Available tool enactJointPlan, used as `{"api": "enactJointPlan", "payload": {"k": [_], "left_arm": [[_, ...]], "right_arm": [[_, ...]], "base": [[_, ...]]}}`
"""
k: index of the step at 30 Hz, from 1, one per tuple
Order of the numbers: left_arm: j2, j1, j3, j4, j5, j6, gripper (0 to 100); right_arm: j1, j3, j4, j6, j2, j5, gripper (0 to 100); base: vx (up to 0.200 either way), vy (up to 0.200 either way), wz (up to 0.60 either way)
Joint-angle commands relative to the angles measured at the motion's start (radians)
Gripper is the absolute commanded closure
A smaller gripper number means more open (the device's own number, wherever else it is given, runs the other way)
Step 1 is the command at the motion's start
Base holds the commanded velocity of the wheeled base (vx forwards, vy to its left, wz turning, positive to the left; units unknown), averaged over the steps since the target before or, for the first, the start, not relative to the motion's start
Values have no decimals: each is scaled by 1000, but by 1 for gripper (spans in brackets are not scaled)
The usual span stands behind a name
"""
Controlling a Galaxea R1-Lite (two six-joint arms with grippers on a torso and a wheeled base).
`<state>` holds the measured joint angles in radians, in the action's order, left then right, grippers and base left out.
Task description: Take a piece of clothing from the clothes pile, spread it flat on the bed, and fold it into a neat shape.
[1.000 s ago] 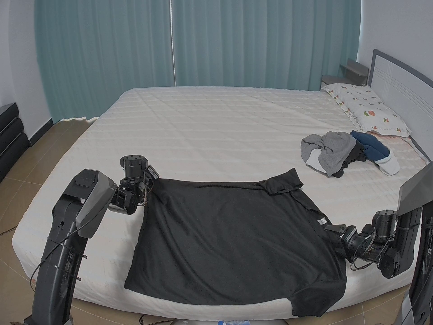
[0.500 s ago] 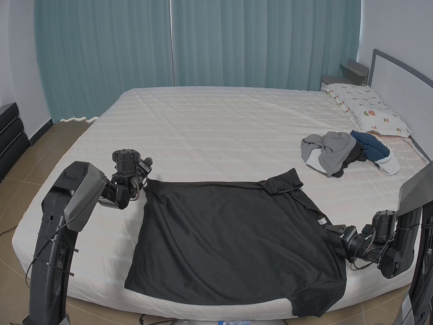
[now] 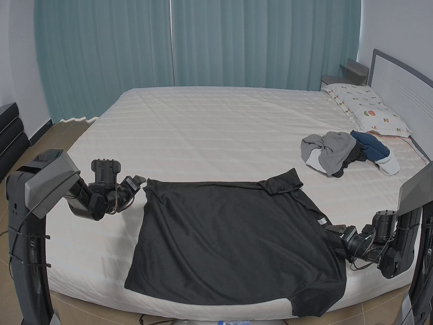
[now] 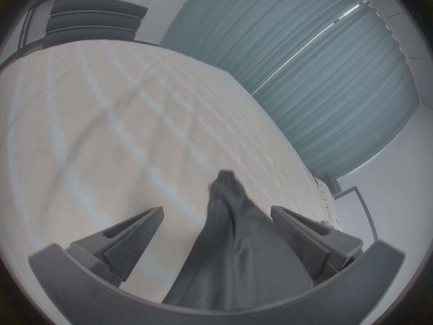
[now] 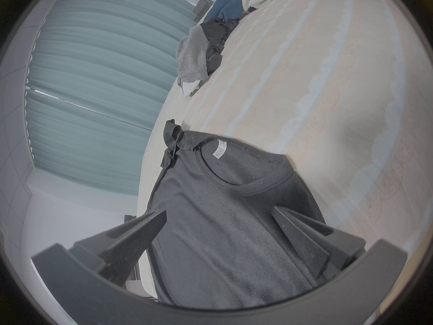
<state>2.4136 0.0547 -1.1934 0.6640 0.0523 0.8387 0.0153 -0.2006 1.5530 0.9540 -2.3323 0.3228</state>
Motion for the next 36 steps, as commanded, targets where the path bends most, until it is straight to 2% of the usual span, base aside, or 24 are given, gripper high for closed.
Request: {"api": "enactJointPlan", "payload": {"k": [1,3,6,7,8,11,12,13,14,18,27,36], "left_arm": [[-254,-15,439,137,106,-21,0],[-263,-12,581,218,107,-56,0],[-261,-10,643,258,107,-75,0],[-257,-7,768,325,109,-101,0],[-254,-6,813,355,115,-112,0],[-252,-4,851,384,121,-122,0],[-249,8,942,448,129,-159,0],[-249,8,942,448,129,-159,0],[-246,10,989,480,129,-202,0],[-214,11,1037,500,130,-276,0],[-189,83,1060,506,115,-273,0],[-189,102,1061,506,115,-271,0]], "right_arm": [[0,0,13,0,1,1,0],[-2,0,13,0,-1,1,0],[-2,0,13,0,-1,1,0],[-2,0,13,0,-1,1,0],[-2,0,13,0,-1,2,0],[-2,0,13,0,-1,2,0],[-2,1,13,0,-1,2,0],[-2,1,13,0,-1,2,0],[-2,0,13,0,-1,2,0],[-2,0,13,0,-1,2,0],[-2,1,13,0,-1,2,0],[-2,1,13,0,-1,2,0]], "base": [[0,0,0],[0,0,0],[0,0,0],[0,0,0],[0,0,0],[0,0,0],[0,0,0],[0,0,0],[0,0,0],[0,0,0],[0,0,0],[0,0,0]]}}
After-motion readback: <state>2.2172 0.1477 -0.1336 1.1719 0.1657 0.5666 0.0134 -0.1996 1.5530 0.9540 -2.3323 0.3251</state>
